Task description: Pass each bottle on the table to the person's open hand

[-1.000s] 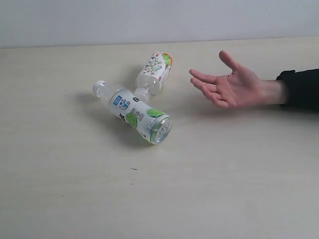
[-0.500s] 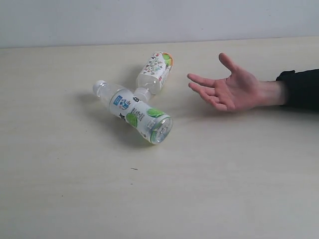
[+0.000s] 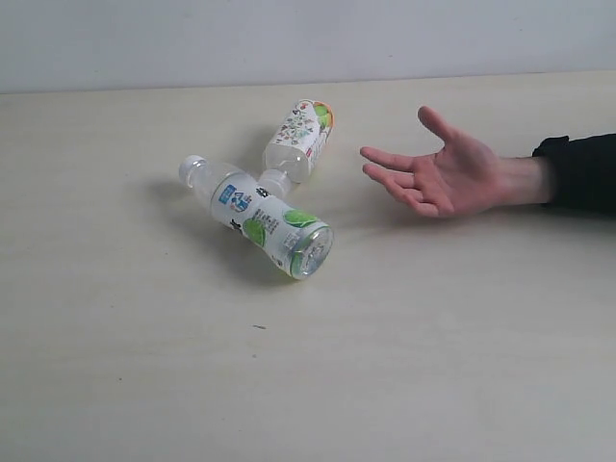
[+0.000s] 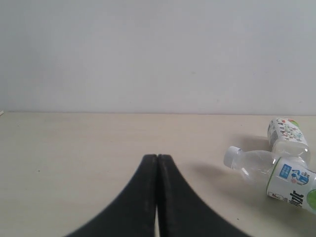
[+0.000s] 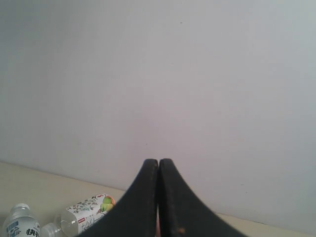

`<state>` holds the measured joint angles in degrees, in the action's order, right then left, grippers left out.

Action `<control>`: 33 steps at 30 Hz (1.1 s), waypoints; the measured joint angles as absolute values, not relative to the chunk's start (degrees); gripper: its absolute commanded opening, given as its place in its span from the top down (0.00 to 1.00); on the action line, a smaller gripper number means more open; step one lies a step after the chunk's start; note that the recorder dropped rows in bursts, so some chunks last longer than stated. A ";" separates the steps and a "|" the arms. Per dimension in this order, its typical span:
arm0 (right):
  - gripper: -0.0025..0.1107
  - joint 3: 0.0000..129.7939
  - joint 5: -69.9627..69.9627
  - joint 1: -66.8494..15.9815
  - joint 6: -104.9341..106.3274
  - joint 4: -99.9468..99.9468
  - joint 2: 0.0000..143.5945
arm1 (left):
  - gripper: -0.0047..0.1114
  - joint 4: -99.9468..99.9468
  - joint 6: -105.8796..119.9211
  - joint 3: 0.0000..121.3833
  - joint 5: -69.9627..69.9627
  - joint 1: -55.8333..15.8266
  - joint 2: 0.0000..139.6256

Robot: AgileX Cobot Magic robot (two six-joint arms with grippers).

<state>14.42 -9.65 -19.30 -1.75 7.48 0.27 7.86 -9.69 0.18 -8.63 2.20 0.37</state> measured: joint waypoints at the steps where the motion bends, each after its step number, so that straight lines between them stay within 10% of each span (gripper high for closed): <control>1: 0.98 14.42 -9.65 -19.30 -1.75 7.48 0.27 | 0.96 7.86 -9.69 0.18 -8.63 2.20 0.37; 12: 0.98 14.42 -9.65 -19.30 -1.75 7.48 0.27 | 0.96 8.27 -9.85 0.18 -8.21 2.20 0.37; 26: 0.98 14.42 -9.65 -19.30 -1.75 7.48 0.27 | 0.96 3.43 -37.61 0.66 31.64 2.20 0.66; 33: 0.98 14.42 -9.65 -19.30 -1.75 7.48 0.27 | 0.96 10.23 -41.13 13.88 32.48 2.20 21.70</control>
<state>14.42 -9.65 -19.30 -1.75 7.48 0.27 10.23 -41.13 13.88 32.48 2.20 21.70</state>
